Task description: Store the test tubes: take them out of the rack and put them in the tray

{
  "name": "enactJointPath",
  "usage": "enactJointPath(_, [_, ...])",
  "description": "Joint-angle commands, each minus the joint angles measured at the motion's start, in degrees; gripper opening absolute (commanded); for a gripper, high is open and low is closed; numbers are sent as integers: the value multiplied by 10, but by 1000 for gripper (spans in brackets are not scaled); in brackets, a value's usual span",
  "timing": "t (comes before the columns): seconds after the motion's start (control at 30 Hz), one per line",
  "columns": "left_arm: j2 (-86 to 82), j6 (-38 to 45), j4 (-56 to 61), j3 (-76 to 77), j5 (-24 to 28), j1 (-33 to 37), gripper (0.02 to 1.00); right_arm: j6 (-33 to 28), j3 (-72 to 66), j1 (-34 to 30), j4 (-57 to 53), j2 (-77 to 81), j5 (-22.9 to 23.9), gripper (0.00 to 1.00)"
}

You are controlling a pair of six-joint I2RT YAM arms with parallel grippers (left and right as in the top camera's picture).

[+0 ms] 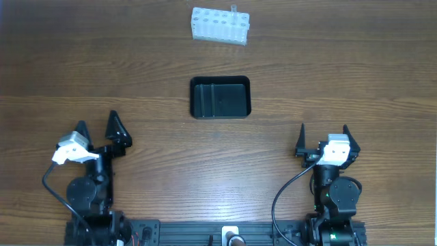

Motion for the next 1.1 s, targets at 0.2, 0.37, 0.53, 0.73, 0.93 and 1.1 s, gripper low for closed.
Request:
enactJointPath(0.2, [-82, 62, -116, -3, 10, 3, 996, 0, -3, -4, -2, -5, -4, 991])
enactJointPath(0.37, [-82, 146, -117, -3, 11, 3, 998, 0, -3, -4, -2, -5, -4, 993])
enactJointPath(0.53, [-82, 196, -118, -3, 12, 3, 998, 0, -3, -4, -2, -5, -4, 991])
enactJointPath(0.73, [-82, 195, -117, -3, 12, 3, 1000, 0, -3, -4, -2, -5, -4, 993])
enactJointPath(0.93, [-80, 195, -117, -3, 12, 3, 998, 0, -3, -4, -2, -5, -4, 993])
enactJointPath(1.1, [-80, 195, -117, -3, 12, 3, 998, 0, -3, -4, -2, -5, -4, 991])
